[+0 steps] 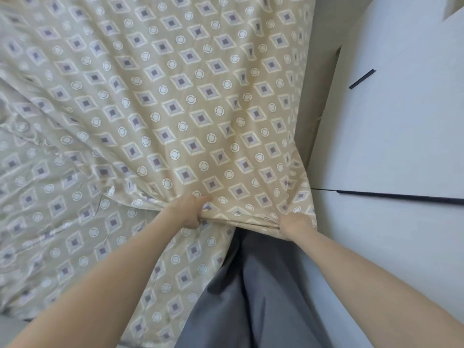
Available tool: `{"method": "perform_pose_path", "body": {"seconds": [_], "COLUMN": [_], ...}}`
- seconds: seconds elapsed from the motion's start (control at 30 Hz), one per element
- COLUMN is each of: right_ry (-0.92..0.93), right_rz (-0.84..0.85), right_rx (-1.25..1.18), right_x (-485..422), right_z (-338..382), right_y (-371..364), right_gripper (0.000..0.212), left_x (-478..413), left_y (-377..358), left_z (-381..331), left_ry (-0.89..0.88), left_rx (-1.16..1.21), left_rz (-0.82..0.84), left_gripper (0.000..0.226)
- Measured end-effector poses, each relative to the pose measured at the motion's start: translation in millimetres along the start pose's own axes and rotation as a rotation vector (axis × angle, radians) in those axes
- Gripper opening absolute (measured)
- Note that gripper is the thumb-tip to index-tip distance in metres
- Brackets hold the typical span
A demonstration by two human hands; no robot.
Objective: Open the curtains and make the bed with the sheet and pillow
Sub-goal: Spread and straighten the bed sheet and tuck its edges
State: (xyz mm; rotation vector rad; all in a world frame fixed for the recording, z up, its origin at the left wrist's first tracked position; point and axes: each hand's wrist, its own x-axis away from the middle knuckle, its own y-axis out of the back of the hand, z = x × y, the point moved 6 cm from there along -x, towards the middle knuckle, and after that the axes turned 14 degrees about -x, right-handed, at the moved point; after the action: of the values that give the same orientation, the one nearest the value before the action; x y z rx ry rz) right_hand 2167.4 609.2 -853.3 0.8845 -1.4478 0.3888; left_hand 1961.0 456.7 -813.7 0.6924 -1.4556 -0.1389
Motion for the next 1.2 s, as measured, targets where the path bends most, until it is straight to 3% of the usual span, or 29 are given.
{"method": "perform_pose_path", "body": {"seconds": [0.2, 0.27, 0.4, 0.53, 0.63, 0.73, 0.8, 0.9, 1.03, 1.2], "right_ry": [0.022, 0.049, 0.123, 0.091, 0.112, 0.110, 0.103, 0.042, -0.026, -0.093], "right_rz": [0.025, -0.041, -0.158, -0.392, -0.554, -0.619, -0.640, -0.709, -0.774, -0.632], "right_rx": [-0.071, -0.208, -0.244, -0.314, -0.516, -0.715, -0.771, -0.755, -0.567, -0.737], "right_x": [-21, -25, -24, -18, -11, -10, -11, -14, -24, -62], "right_z": [-8, -11, -6, -10, -22, -37, -46, -64, -84, -99], "right_y": [-15, -15, -11, 12, 39, 66, 81, 105, 137, 165], "right_gripper": [0.062, 0.047, 0.031, 0.032, 0.026, 0.034, 0.037, 0.026, 0.018, 0.020], "left_x": [-8, -7, -5, -1, 0, 0, 1, -5, -38, -85], "left_y": [-23, -26, -25, -6, 13, 39, 64, 101, 143, 190], "left_z": [-10, -11, -2, 19, 35, 51, 61, 74, 88, 84], "left_ry": [0.009, 0.027, 0.073, 0.189, 0.230, 0.270, 0.287, 0.298, 0.312, 0.280], "left_rx": [0.082, 0.049, -0.162, -0.272, -0.249, -0.149, -0.012, 0.087, 0.100, -0.034], "left_rz": [-0.012, -0.045, -0.251, -0.466, -0.465, -0.472, -0.567, -0.683, -0.690, -0.565], "left_gripper": [0.079, 0.079, 0.073, 0.045, 0.023, 0.019, 0.017, 0.015, 0.021, 0.036]}}
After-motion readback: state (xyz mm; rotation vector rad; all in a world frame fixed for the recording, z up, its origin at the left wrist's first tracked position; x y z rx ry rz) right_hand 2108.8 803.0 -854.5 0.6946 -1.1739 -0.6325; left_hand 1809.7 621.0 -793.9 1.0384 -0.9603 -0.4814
